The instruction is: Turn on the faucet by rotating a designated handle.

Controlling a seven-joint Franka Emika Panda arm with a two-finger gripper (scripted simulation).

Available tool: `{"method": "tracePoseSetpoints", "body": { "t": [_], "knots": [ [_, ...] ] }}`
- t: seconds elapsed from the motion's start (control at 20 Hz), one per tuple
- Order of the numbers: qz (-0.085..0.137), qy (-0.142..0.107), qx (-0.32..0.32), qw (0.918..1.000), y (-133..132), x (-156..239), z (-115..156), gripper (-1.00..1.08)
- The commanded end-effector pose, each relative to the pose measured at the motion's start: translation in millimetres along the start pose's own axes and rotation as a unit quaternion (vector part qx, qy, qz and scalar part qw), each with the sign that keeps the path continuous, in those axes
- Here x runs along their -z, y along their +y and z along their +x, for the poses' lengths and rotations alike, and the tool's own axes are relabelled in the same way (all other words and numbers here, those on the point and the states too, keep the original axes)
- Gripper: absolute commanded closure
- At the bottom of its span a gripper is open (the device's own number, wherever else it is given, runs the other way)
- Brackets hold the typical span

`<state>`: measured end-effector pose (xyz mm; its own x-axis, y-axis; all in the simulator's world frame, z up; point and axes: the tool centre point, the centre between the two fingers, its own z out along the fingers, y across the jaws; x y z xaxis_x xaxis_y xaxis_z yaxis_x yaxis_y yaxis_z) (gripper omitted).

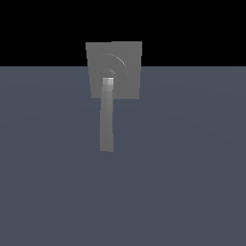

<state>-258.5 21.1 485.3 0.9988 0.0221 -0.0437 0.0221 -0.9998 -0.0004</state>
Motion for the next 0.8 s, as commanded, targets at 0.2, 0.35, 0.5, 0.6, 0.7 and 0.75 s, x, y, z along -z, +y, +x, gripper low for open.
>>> {"method": "tracePoseSetpoints", "body": {
  "t": [0.2, 0.35, 0.5, 0.6, 0.7, 0.75],
  "knots": [
    [-0.003, 0.003, 0.0, 1.0, 5, 1, 1, 1.08],
    [-0.008, 0.007, -0.001, 0.9999, 14, 2, 1, 1.08],
    [-0.009, 0.009, -0.001, 0.9999, 18, 3, 2, 1.08],
    [-0.009, 0.009, -0.001, 0.9999, 17, 3, 2, 1.08],
    [-0.011, 0.009, 0.0, 0.9999, 17, 3, 2, 1.08],
    [-0.013, 0.01, 0.002, 0.9999, 17, 3, 2, 1.08]
  ]
}}
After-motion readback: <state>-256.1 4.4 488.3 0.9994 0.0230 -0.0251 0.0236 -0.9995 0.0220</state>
